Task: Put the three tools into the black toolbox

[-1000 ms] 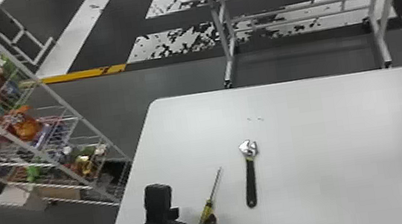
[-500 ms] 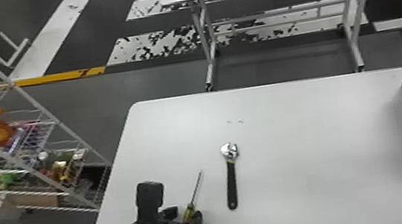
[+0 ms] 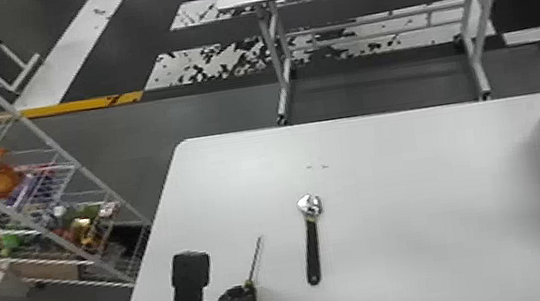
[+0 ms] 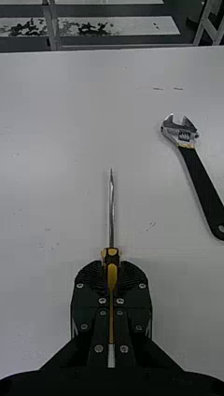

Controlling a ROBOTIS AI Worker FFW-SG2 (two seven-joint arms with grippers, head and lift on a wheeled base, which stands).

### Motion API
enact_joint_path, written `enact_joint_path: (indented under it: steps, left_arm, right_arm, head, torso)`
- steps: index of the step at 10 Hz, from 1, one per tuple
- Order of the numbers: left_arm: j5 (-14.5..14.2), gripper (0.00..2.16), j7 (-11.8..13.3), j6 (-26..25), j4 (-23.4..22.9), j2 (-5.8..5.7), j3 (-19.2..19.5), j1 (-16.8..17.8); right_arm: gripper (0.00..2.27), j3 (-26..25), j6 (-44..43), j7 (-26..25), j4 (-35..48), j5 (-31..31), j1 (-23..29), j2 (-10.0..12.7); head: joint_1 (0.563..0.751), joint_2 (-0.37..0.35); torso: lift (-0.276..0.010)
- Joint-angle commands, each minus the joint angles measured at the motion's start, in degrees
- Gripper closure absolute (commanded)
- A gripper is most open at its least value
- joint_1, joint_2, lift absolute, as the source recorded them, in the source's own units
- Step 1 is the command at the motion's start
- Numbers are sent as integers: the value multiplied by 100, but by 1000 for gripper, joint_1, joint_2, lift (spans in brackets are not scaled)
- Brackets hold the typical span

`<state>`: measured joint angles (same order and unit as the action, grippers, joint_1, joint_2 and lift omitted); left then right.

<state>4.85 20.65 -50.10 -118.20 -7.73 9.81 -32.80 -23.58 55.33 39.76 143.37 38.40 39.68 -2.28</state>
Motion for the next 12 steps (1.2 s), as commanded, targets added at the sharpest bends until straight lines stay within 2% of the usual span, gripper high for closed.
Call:
enact_joint_path:
  steps: [1, 2, 4, 6, 8, 10, 12]
  left_arm:
    - [-151, 2142, 0, -119, -300, 18, 135, -130]
    - [-371, 2142, 18, -119, -607, 18, 241, -306]
    - [-723, 2142, 194, -488, -1381, 9, 311, -569]
    - [-969, 2142, 413, -593, -2101, 18, 197, -886]
    - [-960, 2142, 440, -664, -2392, 0, -163, -947]
    - [-837, 2142, 405, -646, -2427, -26, -603, -903]
    - [-318, 2142, 185, -646, -2427, -70, -1359, -798]
  right_arm:
    - [83, 72, 0, -21, 25, -35, -31, 0]
    - [83, 125, 0, -56, 34, -52, -49, 0]
    - [83, 152, 158, -56, 42, -70, -66, 0]
    - [83, 275, 650, -109, 51, -149, -268, 17]
    - [83, 503, 1582, -320, 51, -360, -567, 9]
    - [83, 1127, 1635, -434, -46, -940, -699, 17]
    - [83, 1707, 1354, -434, -634, -1283, -989, 17]
  head:
    - [695, 288]
    - [695, 294]
    - [695, 302]
    - [695, 262]
    - [695, 213]
    - [695, 186]
    - [695, 172]
  torso:
    - [-51]
    - [-51]
    - [-51]
    - [-51]
    - [-51]
    - [-51]
    - [-51]
